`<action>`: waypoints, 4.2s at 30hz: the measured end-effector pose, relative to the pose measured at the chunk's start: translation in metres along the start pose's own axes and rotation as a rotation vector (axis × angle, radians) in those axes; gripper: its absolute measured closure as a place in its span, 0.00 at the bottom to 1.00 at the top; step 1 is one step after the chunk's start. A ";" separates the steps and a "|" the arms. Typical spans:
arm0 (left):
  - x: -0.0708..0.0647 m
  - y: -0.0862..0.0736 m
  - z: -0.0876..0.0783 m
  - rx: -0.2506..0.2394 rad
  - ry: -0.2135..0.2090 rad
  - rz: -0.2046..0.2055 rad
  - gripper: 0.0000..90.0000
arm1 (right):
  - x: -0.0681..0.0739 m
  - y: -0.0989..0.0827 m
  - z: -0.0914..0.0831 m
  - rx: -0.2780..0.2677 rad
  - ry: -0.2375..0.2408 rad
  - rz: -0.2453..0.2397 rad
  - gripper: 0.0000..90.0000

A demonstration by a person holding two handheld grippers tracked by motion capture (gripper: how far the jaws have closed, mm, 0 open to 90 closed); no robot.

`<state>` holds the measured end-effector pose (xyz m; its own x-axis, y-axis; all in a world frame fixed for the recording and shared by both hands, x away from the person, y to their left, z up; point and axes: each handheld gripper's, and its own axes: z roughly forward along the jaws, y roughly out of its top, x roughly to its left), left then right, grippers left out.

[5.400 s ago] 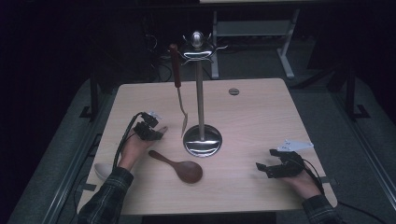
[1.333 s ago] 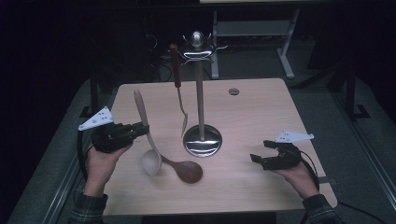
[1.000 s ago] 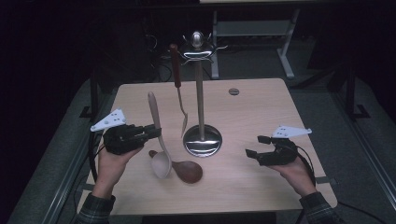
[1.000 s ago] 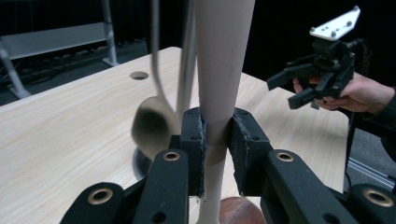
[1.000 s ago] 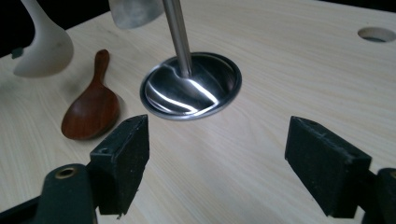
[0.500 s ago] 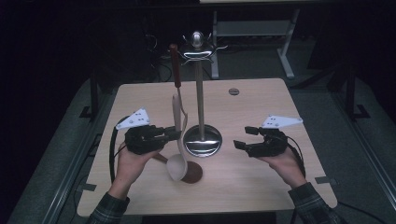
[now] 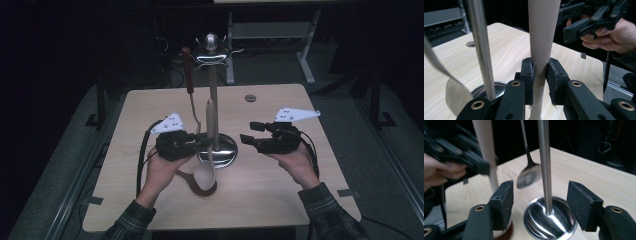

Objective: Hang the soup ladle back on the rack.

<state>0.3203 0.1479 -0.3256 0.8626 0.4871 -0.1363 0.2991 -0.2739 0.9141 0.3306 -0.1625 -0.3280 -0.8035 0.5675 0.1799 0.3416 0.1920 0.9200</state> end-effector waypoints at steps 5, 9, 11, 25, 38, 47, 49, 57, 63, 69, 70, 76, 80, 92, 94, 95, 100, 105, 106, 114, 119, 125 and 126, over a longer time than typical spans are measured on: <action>-0.001 0.004 0.009 0.000 0.007 -0.001 0.85 | 0.004 0.012 -0.001 -0.043 0.040 0.009 0.48; -0.004 0.007 0.013 -0.013 0.006 0.000 0.85 | 0.010 0.020 0.002 -0.077 0.085 0.003 0.51; -0.005 0.009 0.014 -0.018 0.006 0.001 0.85 | 0.014 0.024 0.005 -0.090 0.104 -0.005 0.54; -0.011 0.011 0.015 -0.034 0.001 0.011 0.85 | 0.028 0.034 0.036 -0.104 0.176 -0.026 0.68; -0.009 0.011 0.014 -0.021 -0.001 0.009 0.84 | 0.031 0.032 0.042 -0.101 0.171 -0.037 0.82; -0.006 0.011 0.009 -0.016 -0.007 0.020 0.73 | 0.032 0.031 0.045 -0.083 0.185 -0.044 0.82; -0.006 0.010 0.008 0.000 -0.010 0.021 0.69 | 0.032 0.031 0.045 -0.085 0.183 -0.049 0.82; -0.002 -0.009 -0.007 0.101 0.008 0.034 0.51 | 0.034 0.035 0.043 -0.100 0.185 -0.072 0.82; 0.008 -0.040 -0.023 0.181 0.049 0.018 0.42 | 0.039 0.041 0.047 -0.092 0.192 -0.088 0.82; 0.020 -0.073 -0.036 0.247 0.097 -0.022 0.36 | 0.045 0.052 0.052 -0.092 0.203 -0.115 0.82; 0.022 -0.079 -0.038 0.253 0.100 -0.037 0.35 | 0.047 0.055 0.052 -0.092 0.207 -0.118 0.82; 0.029 -0.110 -0.048 0.294 0.137 -0.057 0.25 | 0.051 0.070 0.056 -0.103 0.215 -0.135 0.82; 0.033 -0.124 -0.056 0.327 0.160 -0.067 0.19 | 0.055 0.082 0.058 -0.120 0.216 -0.154 0.82; 0.039 -0.141 -0.063 0.348 0.175 -0.091 0.17 | 0.058 0.109 0.062 -0.147 0.216 -0.171 0.82; 0.039 -0.142 -0.063 0.347 0.173 -0.097 0.17 | 0.058 0.110 0.062 -0.149 0.216 -0.171 0.82; 0.039 -0.142 -0.063 0.344 0.173 -0.101 0.17 | 0.058 0.111 0.062 -0.151 0.215 -0.171 0.82; 0.039 -0.142 -0.063 0.345 0.172 -0.102 0.17 | 0.055 0.111 0.063 -0.156 0.215 -0.167 0.82; 0.039 -0.142 -0.063 0.355 0.168 -0.093 0.17 | 0.055 0.110 0.063 -0.161 0.214 -0.157 0.82; 0.039 -0.142 -0.063 0.354 0.169 -0.094 0.17 | 0.055 0.110 0.063 -0.163 0.214 -0.159 0.82; 0.040 -0.142 -0.063 0.347 0.170 -0.094 0.17 | 0.051 0.105 0.063 -0.185 0.203 -0.131 0.82; 0.039 -0.143 -0.062 0.350 0.164 -0.107 0.17 | 0.049 0.102 0.061 -0.203 0.200 -0.118 0.82; 0.040 -0.143 -0.062 0.360 0.166 -0.094 0.17 | 0.047 0.101 0.059 -0.213 0.192 -0.100 0.82; 0.040 -0.143 -0.062 0.360 0.166 -0.093 0.17 | 0.047 0.101 0.059 -0.213 0.191 -0.098 0.82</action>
<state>0.2871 0.2579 -0.4379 0.7567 0.6424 -0.1214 0.5215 -0.4811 0.7047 0.3560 -0.0693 -0.2475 -0.9117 0.3898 0.1300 0.1638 0.0546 0.9850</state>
